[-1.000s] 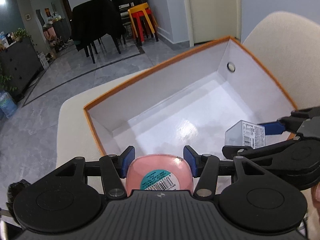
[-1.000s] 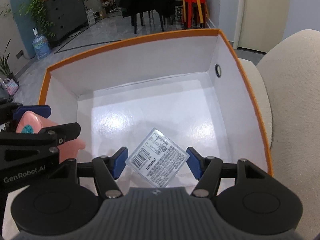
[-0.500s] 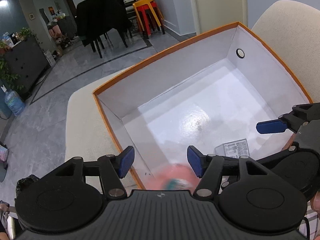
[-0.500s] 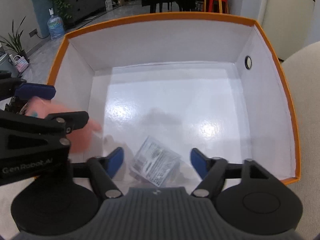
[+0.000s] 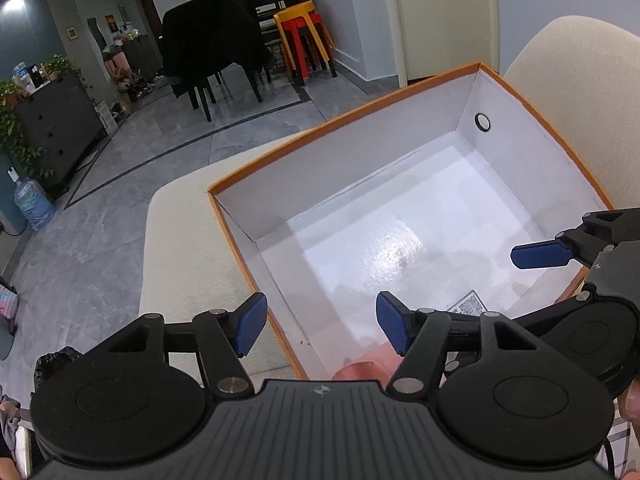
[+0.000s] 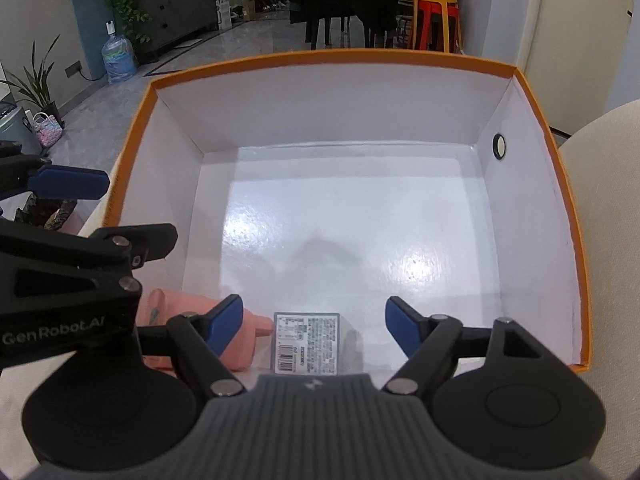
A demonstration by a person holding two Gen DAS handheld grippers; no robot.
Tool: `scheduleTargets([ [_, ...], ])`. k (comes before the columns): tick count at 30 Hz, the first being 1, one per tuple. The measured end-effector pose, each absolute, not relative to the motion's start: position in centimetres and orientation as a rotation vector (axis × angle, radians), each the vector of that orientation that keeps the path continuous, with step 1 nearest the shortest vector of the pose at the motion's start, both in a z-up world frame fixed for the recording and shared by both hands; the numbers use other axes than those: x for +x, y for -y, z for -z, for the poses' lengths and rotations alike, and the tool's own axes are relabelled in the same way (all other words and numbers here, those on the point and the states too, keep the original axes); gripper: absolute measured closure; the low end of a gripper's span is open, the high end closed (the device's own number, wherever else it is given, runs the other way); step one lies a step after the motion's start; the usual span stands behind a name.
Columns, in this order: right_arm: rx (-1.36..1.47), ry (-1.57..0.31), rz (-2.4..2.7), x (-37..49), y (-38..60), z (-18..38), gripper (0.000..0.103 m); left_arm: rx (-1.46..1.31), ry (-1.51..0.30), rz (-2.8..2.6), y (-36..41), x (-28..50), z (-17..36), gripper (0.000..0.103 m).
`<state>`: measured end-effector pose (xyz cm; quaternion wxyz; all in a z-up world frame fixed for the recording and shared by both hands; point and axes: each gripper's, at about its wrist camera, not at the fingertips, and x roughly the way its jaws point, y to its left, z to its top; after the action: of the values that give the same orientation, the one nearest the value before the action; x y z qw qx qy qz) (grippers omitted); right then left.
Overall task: Organize rigid objects
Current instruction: 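Lower both items into the shoebox and open both tools, then grasp the pink bottle with the right tool while the left tool grasps the blue shampoo bottle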
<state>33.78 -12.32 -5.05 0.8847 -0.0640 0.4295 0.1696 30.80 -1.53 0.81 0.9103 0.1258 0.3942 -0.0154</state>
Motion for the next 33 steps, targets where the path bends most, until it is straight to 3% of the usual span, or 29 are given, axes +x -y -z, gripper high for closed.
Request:
scheduleTargets([
  [18,-0.167,-0.86,-0.356,30.4,12.0,1.6,0.021,0.256,-0.795,0.005,0.0,26.4,-3.1,0.029],
  [33,-0.108,-0.827,-0.366,25.0,12.2,-1.0,0.021,0.108,-0.817,-0.003,-4.4,16.6,-2.1,0.028],
])
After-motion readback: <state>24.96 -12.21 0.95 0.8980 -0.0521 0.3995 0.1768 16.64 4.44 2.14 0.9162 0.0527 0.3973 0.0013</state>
